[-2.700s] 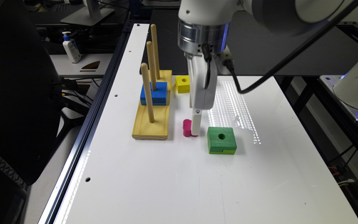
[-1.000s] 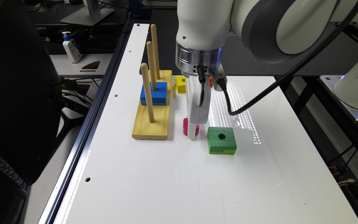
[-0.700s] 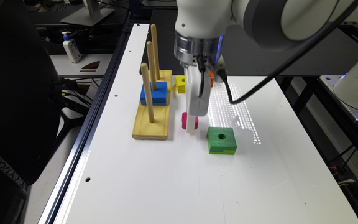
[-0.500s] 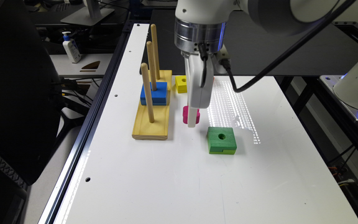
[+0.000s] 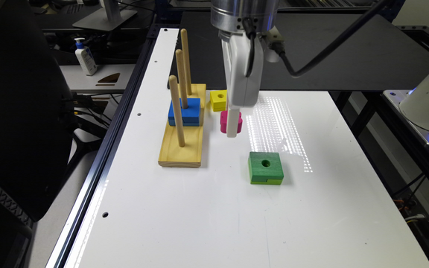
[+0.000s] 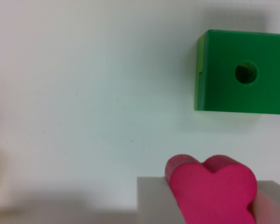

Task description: Pick up pink flower.

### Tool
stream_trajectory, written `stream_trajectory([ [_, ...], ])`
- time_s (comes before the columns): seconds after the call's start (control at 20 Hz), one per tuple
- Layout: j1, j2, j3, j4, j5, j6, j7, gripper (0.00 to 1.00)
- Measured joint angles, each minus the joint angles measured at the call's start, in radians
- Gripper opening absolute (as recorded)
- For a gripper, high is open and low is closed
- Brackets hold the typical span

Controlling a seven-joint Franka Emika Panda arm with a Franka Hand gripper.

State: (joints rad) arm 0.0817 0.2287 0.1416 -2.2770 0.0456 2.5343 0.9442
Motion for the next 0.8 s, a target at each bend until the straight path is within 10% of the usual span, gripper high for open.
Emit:
stream_trajectory([
  [0.8,0.0,-0.123,0.001,0.003,0.0003,-0.11,0.001,0.0],
])
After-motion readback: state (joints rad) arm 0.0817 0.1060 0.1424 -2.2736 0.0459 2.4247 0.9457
